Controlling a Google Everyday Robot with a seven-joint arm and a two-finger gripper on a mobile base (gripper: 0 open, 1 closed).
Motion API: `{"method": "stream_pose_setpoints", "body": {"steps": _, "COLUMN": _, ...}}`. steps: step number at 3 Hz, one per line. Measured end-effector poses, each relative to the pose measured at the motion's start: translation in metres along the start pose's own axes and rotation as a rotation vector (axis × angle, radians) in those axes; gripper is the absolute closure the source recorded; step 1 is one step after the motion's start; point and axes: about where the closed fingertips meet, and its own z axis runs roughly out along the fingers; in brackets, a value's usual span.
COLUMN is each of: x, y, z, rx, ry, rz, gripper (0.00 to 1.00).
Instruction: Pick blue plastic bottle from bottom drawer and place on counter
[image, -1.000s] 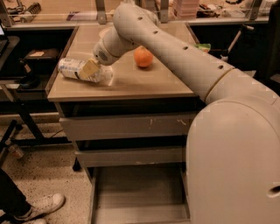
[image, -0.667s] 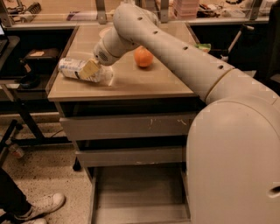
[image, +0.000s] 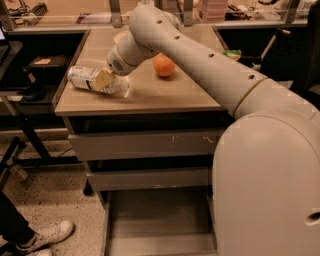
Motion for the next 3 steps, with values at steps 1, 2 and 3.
{"method": "stream_pose_setpoints", "body": {"steps": 1, "x": 0.0, "y": 0.0, "z": 0.0001, "rx": 0.0, "ry": 0.0, "rz": 0.0, "gripper": 0.12}}
{"method": "stream_pose_setpoints", "body": {"steps": 2, "x": 0.0, "y": 0.0, "z": 0.0001, "rx": 0.0, "ry": 0.0, "rz": 0.0, "gripper": 0.0}}
{"method": "stream_pose_setpoints", "body": {"steps": 3, "x": 0.0, "y": 0.0001, "z": 0.0001, "rx": 0.0, "ry": 0.0, "rz": 0.0, "gripper": 0.0}}
